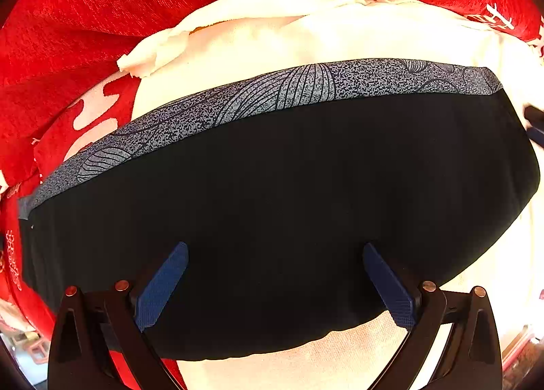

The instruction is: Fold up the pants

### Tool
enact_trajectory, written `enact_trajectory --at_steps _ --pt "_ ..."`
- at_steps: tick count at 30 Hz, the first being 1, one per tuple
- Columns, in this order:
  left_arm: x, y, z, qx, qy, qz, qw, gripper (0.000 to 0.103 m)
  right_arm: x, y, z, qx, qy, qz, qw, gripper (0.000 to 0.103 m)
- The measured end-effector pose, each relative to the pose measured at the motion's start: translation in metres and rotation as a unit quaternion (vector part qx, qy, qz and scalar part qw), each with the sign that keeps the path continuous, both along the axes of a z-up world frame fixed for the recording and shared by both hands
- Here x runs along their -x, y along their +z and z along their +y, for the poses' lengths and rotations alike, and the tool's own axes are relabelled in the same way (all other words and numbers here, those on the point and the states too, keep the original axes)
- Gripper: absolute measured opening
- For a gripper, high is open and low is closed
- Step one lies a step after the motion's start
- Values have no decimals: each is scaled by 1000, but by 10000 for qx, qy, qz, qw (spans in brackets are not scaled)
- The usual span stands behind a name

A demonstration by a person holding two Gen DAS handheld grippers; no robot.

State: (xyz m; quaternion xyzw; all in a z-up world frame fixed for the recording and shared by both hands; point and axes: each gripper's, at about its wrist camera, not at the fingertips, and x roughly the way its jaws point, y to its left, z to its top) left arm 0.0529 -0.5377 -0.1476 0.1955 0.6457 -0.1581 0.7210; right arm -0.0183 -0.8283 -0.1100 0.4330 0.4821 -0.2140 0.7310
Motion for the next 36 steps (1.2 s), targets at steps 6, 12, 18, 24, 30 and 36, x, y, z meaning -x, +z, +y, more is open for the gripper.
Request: enact_trajectory --at_steps 6,12,18,24,30,36 --pt "-10 -5 5 23 -22 0 10000 103 61 -23 39 -1368 -297 -364 9895 44" --pt "-7 -3 3 41 -41 -36 10000 103 87 -43 67 -1681 -298 -467 9842 44" --pt "-4 -2 9 62 7 -45 10000 103 97 -46 59 -1796 -461 -774 9796 44" --pt "-3 1 12 68 26 -48 10000 103 91 -53 49 -1736 -548 -1138 9767 44" --pt "-1 1 15 121 9 -89 9999 103 76 -64 39 -1694 -931 -1657 9670 44" --pt "-5 15 19 122 -67 -292 9995 89 61 -73 29 -2188 -1380 -1687 9511 18"
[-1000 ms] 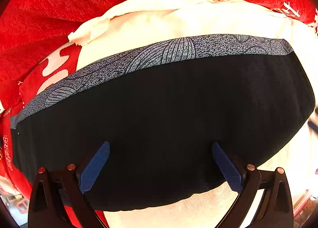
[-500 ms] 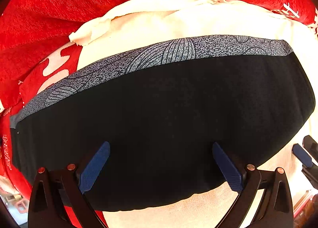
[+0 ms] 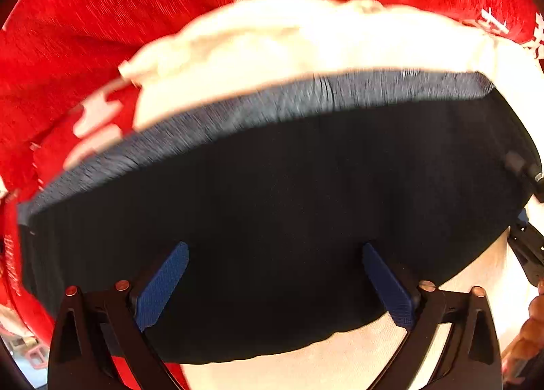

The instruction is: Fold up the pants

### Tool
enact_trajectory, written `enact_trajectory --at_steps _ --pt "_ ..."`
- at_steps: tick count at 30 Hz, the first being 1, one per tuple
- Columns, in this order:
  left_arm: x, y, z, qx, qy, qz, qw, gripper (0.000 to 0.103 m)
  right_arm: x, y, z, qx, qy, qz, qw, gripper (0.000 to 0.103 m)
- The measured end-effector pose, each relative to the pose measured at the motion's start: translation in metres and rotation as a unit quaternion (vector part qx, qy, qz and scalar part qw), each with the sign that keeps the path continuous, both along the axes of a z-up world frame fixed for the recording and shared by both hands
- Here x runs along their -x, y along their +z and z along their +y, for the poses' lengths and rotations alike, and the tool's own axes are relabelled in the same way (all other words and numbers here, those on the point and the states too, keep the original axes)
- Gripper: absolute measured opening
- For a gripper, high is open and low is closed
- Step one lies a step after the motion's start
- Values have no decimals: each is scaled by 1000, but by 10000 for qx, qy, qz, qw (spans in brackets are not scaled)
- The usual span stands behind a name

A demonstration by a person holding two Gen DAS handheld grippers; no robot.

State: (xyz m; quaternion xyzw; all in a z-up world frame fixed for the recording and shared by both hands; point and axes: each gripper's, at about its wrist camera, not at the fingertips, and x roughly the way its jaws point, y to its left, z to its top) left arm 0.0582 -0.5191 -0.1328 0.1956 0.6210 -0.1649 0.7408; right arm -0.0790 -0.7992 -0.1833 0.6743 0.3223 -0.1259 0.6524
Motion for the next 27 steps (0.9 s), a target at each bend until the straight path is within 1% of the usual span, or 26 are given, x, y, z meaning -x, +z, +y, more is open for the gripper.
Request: enact_trajectory --at_steps 1,2,3,4,6,8,9,10,11,12,13,14,16,17,19,21,24,27 --pt "-2 8 1 10 -15 -195 9998 84 0 1 -1 -111 -31 -79 9999 18" --pt "-5 15 3 34 -42 -328 9994 84 -1 5 -1 -110 5 -151 9998 17" --pt "-7 19 4 60 -51 -419 9991 84 -4 13 0 -10 116 -232 9997 17" --pt "-9 21 4 93 -87 -457 9989 84 -6 21 1 72 202 -301 9993 17" --pt "-8 15 -2 96 -230 -415 9988 84 -11 37 5 188 314 -475 9982 17" --pt "2 -4 -15 79 -518 -173 9985 84 -16 52 11 354 445 -547 9969 17" --pt "9 -11 -20 33 -641 -254 9976 84 -22 61 17 480 610 -534 9956 17" --pt "15 -10 -22 57 -757 -555 9956 84 -26 67 22 604 719 -516 9942 16" --pt "20 -9 -24 0 -907 -727 9932 84 -30 74 26 752 832 -517 9923 17" --pt "22 -8 -24 -17 -983 -773 9921 84 -35 83 32 905 966 -511 9899 16" --pt "20 -7 -23 15 -991 -699 9926 84 -38 90 36 1018 1048 -512 9879 17" --pt "14 -7 -19 118 -909 -501 9945 84 -42 97 40 1150 1147 -482 9855 17" --pt "-1 -3 -7 384 -596 -63 9975 84 -50 114 53 1474 1374 -448 9785 16" --pt "-6 0 2 509 -449 65 9977 84 -54 124 60 1635 1482 -447 9743 16" --pt "-11 10 24 656 -214 -43 9976 84 -64 142 76 1928 1711 -423 9653 16" --pt "-15 21 52 780 -94 -160 9968 84 -76 159 101 2319 2067 -363 9498 16" --pt "-24 33 101 819 86 -185 9964 84 -95 175 144 2760 2567 -344 9256 17" --pt "-35 42 156 734 348 -269 9963 84 -122 176 200 2991 3111 -304 9016 17"
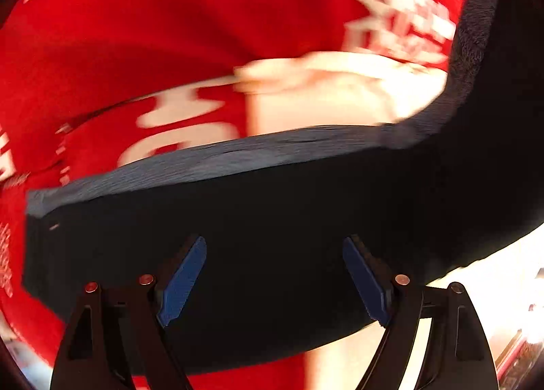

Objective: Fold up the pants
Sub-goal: 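Lift the leg end with the right gripper and fold it over the pants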

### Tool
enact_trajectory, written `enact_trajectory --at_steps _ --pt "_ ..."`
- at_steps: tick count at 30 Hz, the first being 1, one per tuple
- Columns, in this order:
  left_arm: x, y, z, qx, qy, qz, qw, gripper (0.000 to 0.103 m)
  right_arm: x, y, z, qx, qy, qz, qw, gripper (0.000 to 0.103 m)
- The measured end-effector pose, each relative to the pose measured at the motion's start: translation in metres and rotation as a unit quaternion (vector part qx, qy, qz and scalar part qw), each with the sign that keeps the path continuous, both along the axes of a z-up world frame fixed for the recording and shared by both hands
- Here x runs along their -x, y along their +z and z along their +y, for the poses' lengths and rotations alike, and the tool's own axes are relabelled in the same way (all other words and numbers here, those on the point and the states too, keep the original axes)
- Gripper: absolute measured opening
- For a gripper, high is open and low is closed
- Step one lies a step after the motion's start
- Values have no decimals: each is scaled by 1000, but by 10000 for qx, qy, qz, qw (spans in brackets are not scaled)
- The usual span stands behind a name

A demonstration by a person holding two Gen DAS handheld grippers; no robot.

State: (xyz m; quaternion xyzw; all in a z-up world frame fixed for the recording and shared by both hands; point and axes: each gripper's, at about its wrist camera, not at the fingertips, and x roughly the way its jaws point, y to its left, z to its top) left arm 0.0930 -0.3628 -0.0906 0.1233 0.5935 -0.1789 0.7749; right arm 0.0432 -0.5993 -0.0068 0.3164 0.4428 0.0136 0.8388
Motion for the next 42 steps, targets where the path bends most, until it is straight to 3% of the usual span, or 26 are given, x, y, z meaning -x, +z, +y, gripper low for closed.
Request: enact_trajectory --at_steps 3,6,7,8,10,11,12,13,14,17,19,20,21,23,26,30,32,33,34,35,37,39,42 --pt "-14 4 59 -68 428 -3 9991 84 -24 -18 63 323 570 291 9974 17" --pt "-23 -4 114 -229 887 20 9958 84 -45 -64 134 828 1102 865 9867 17" --pt "-16 -9 127 -301 1021 60 9943 84 -51 -80 153 1050 1265 1087 9804 23" --pt "-15 -13 138 -380 1158 124 9925 84 -56 -97 173 1354 1423 1353 9711 24" --pt "-19 -20 161 -424 1371 230 9894 84 -60 -120 214 2474 1744 1737 9371 28" --pt "-20 -21 171 -416 1452 252 9882 84 -58 -119 233 3076 1928 1691 9163 30" --pt "-20 -19 180 -390 1494 254 9877 84 -52 -114 252 3599 2122 1603 8943 38" --pt "-21 -18 185 -354 1512 256 9875 84 -46 -106 261 3679 2222 1500 8904 47" --pt "-21 -19 191 -318 1500 274 9878 84 -41 -97 265 3574 2276 1400 8949 51" --pt "-25 -16 191 -50 1362 454 9896 84 -26 -72 241 2226 1923 1315 9467 52" --pt "-24 -14 184 255 1220 636 9902 84 -22 -75 196 618 975 1451 9827 52" --pt "-22 -12 176 424 1152 718 9898 84 -17 -83 174 -176 472 1477 9877 52" --pt "-21 -13 169 601 1080 808 9890 84 -11 -97 150 -1052 -152 1497 9830 52" --pt "-18 -15 152 832 991 934 9872 84 -4 -117 127 -1827 -805 1500 9683 52" --pt "-14 -21 131 887 947 1047 9860 84 2 -143 111 -2249 -1291 1618 9521 52" --pt "-10 -32 125 862 1047 1260 9827 84 5 -156 103 -2965 -1900 1420 9251 50" --pt "-9 -29 126 794 1032 1229 9838 84 6 -166 100 -3242 -2167 1444 9094 15" --pt "-9 -27 126 741 1025 1219 9845 84 7 -171 99 -3278 -2239 1550 9046 5" --pt "-8 -25 127 694 1024 1199 9850 84 7 -171 96 -3332 -2272 1559 9017 5" --pt "-7 -20 129 672 1017 1148 9859 84 6 -167 97 -3364 -2187 1455 9044 5" --pt "-4 -13 133 606 962 999 9885 84 1 -157 100 -3120 -1844 1408 9213 5" --pt "1 -12 135 443 883 892 9911 84 1 -156 106 -2790 -1546 1628 9337 5" --pt "6 -22 134 144 806 926 9923 84 -1 -171 111 -2545 -1220 1982 9387 5"
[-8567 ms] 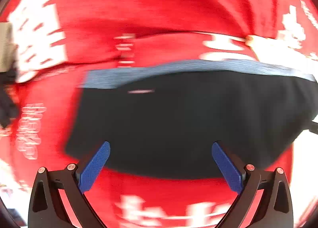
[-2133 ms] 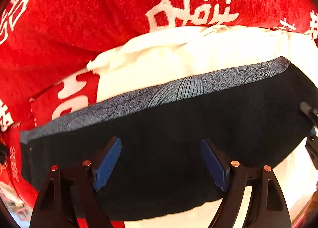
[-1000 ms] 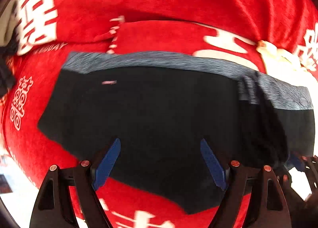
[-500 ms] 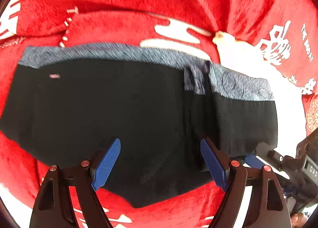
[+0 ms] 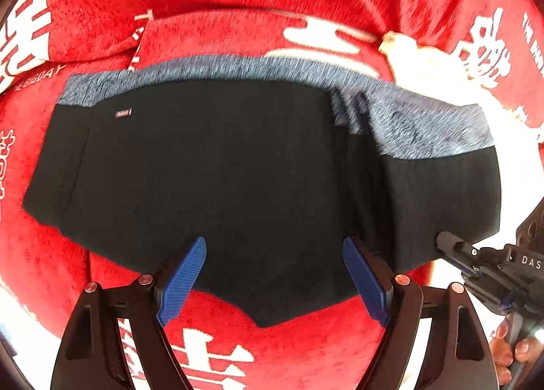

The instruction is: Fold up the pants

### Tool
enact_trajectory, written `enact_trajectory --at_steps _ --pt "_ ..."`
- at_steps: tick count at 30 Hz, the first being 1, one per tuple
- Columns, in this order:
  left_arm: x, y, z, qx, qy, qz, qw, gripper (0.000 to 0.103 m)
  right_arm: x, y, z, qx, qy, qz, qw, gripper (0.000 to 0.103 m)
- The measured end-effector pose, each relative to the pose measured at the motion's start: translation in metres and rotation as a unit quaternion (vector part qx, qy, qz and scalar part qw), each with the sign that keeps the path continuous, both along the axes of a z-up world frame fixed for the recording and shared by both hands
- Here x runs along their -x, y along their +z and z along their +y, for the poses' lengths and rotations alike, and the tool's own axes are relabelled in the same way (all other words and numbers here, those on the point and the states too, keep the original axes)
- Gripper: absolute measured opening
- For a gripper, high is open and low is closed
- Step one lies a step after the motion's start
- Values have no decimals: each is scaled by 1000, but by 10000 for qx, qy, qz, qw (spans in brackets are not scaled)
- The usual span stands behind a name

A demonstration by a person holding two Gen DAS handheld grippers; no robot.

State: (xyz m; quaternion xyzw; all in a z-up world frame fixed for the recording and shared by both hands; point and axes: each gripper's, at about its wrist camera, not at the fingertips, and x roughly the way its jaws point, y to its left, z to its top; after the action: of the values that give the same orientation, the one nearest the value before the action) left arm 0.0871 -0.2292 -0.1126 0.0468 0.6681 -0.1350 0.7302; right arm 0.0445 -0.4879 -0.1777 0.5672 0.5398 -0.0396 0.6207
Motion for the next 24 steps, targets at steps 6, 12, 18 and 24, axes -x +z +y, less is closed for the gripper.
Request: enact_trajectory --at_steps 6,12,18,24 --pt "-6 24 -14 -125 -156 -395 9990 84 -31 56 -18 224 1207 -688 9900 42" --pt "-27 46 -55 107 -293 -652 9974 84 -58 79 -119 1614 429 -751 9831 51" --pt "-39 45 -107 382 -414 -644 9963 84 -70 2 -159 329 533 -321 9975 36" --pt "-36 28 -153 487 -738 -523 9947 84 -94 21 -130 907 1333 -341 9863 36"
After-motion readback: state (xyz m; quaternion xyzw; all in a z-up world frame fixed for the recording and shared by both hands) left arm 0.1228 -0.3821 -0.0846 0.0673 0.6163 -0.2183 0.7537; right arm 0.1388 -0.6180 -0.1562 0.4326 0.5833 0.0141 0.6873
